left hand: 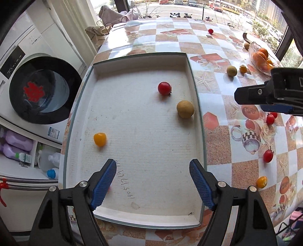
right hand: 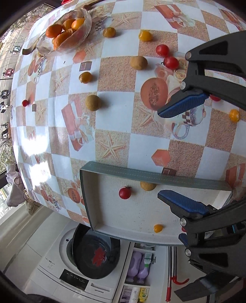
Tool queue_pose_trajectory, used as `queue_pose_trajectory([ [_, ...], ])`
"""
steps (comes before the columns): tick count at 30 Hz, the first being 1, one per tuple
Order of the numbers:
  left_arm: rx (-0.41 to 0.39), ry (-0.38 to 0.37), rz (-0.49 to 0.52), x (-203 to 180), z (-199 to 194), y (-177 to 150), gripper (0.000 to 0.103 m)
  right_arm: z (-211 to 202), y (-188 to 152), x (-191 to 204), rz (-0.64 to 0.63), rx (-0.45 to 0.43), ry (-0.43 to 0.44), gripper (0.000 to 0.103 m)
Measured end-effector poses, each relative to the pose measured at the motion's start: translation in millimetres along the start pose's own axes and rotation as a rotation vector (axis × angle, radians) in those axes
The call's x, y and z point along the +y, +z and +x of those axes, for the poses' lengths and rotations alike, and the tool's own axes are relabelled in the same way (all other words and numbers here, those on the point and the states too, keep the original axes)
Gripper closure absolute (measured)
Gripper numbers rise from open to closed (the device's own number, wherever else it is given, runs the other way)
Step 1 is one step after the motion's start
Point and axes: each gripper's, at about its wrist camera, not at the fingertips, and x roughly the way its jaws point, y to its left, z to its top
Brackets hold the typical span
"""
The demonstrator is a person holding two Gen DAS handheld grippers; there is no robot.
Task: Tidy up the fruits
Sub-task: 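Carry both fruits into the white tray and open both tools, then grasp a yellow tomato with the left tool while the right tool grasps another yellow tomato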
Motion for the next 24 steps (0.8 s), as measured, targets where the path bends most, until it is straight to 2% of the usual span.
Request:
queue_pose_trajectory([
  [7, -0.029, -0.066, 0.094, -43, -17, 6, 0.022, -16, -30, -66, 0.1, 0.012, -0.085, 0.022],
  [13, 0.0, -0.147, 0.156, -80, -17, -4, 0.022, -24, -50, -110, 0.175, 0.028, -0.155, 0.022],
  [18, 0.035, -0.2, 0.206, -110, -13, -16, 0.022, -26, -52, -138, 0.21, 0.017, -0.2, 0.022],
  [24, 0.067, -0.232, 0.229, -139, -4, -26, 0.022, -30, -37, -155, 0.217, -0.024, -0.215, 0.022],
])
